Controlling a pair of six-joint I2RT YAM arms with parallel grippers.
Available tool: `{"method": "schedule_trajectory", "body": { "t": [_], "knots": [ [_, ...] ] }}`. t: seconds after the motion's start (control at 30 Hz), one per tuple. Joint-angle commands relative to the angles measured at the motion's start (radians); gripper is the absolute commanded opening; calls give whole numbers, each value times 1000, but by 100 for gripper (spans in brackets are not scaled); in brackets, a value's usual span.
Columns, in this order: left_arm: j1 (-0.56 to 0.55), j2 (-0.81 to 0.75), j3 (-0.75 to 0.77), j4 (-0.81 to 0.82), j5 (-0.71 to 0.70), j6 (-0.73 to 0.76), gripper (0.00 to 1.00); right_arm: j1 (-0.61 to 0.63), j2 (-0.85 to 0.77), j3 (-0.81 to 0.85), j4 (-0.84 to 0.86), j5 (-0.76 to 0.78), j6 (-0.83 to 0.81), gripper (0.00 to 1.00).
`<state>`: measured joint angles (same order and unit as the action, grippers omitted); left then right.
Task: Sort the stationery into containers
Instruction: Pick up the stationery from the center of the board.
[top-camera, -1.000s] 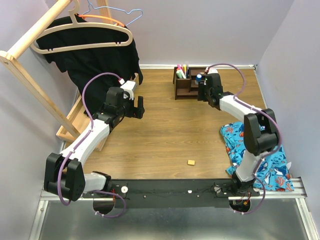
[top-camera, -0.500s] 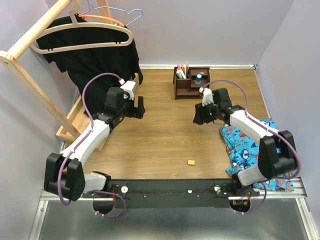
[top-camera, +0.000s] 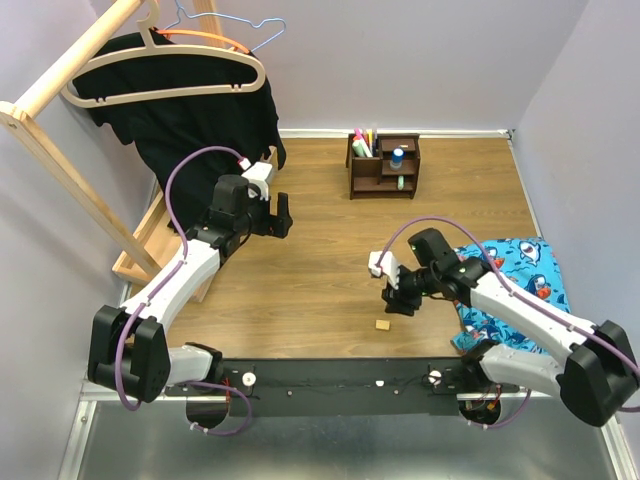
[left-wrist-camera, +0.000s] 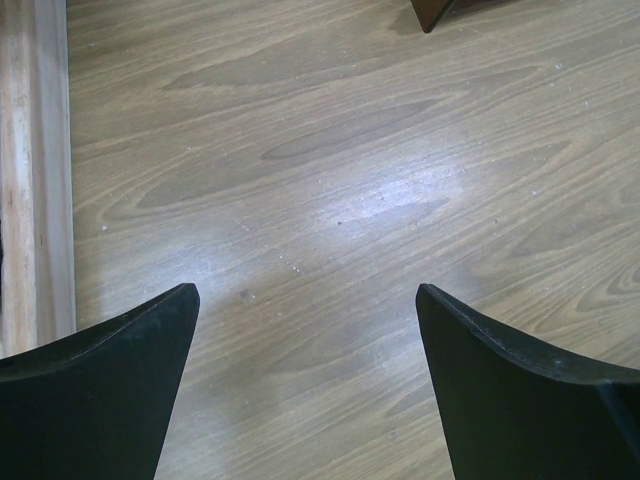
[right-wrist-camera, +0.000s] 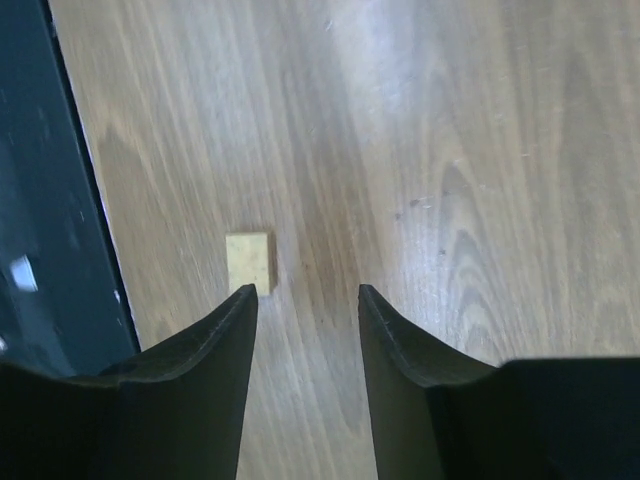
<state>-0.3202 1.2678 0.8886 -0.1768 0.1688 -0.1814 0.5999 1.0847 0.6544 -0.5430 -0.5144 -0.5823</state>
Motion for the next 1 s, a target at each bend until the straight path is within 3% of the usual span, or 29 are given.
{"method": "schedule_trajectory", "body": {
  "t": [0.0, 0.17, 0.43, 0.73, 0.97],
  "knots": [
    [-10, -7, 3, 13, 17, -6, 99, 37, 69, 4, -118, -13, -221, 51],
    [-20, -1, -4, 14, 6, -3, 99, 147, 55, -50, -112, -1, -257, 50],
    [-36, -10, -17, 17, 6, -10, 99, 320, 53, -101, -38, 111, -159, 50],
    [-36, -31, -45, 25, 6, -18, 99, 334, 49, -105, 58, 195, -36, 48],
    [-36, -33, -43, 30, 6, -20, 99, 334, 24, -131, 100, 275, 3, 53]
  ]
}}
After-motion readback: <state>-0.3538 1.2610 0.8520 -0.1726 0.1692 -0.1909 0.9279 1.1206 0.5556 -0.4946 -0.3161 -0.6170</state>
